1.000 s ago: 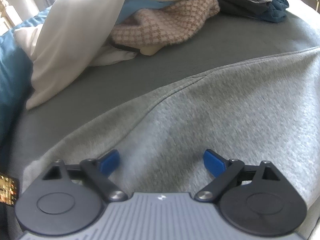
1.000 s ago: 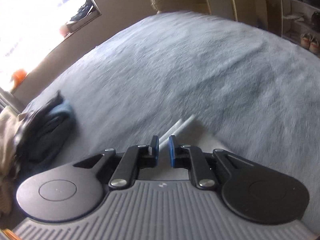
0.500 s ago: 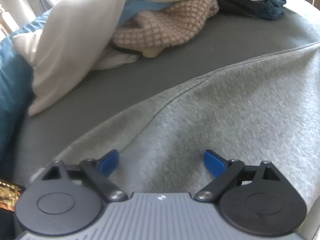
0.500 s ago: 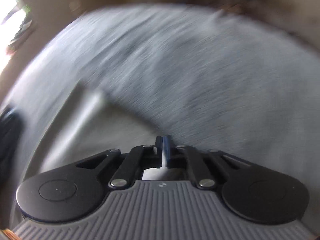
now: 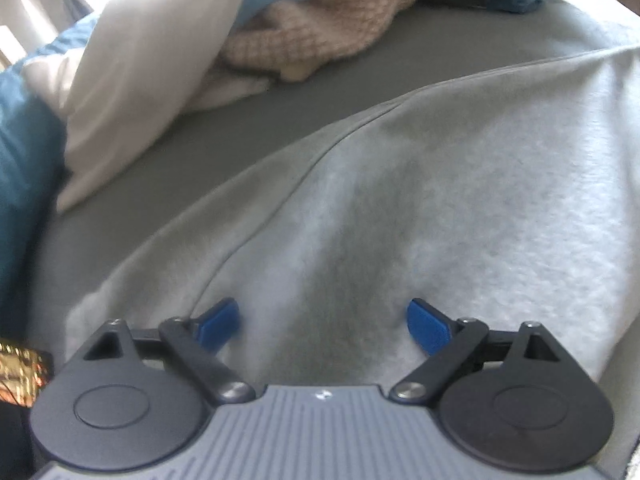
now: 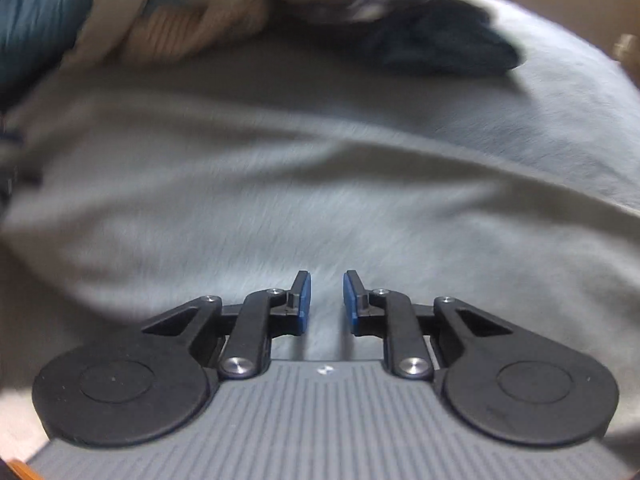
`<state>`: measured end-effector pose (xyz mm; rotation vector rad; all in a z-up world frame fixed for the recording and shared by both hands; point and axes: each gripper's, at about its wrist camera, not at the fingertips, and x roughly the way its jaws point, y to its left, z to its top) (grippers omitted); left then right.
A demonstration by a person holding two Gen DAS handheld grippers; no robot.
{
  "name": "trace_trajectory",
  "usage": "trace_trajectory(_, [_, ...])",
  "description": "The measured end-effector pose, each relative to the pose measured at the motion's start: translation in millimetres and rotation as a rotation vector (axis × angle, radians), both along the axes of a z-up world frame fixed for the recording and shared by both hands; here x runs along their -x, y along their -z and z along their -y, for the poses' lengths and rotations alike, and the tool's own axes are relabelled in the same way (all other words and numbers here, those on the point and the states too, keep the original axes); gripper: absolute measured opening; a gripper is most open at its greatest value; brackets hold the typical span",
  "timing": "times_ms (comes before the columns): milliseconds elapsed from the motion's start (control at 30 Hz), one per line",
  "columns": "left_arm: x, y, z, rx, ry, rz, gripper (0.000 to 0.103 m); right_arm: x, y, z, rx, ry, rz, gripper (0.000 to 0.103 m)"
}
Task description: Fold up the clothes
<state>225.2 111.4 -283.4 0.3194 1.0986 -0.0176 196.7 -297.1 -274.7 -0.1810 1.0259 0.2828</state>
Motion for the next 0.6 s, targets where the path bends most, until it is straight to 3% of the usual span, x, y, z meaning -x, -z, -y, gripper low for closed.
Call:
trace_trajectory(100, [-0.4,0.1,-10.5,0.03,-0.01,0.012,0.094,15.4,11.4,31.5,0.076,0.035,-0.045,0.017])
trace_trajectory(167, [-1.0,0.7,-15.7,0.042,-0.006,0.016,0.096,20.1,4.2,70.2,0.111,0.171,-0.101,0.017])
trace_trajectory(233, [-1.7,1.9,-18.7,0.053,-0.006,0.017,0.097,17.5,-6.4,83.7,0.222,0.229,-0.149,0.019])
trace_trajectory(367, [3.0,-1.9,-19.8,0.057,0.001,0.023,0.097,2.9,-36.8,42.3,0.207,0.114,-0.059,0.021])
trace_trajectory(433, [5.3,-3.1,-20.2,0.057,0.006,0.023,0.097,-6.0,-43.9,3.4,0.125,0.006,-0.017,0.021])
trace_trajectory(500, [7.7,-4.3,-22.0,0.054,0.003,0.024,0.097,-18.1,-37.5,-41.5,0.018,-0.123,-0.015,0.021])
trace_trajectory(600, [9.6,-5.2,-26.9,0.058,-0.015,0.026,0.097,-20.0,-14.1,-83.0,0.02,-0.297,-0.057,0.021])
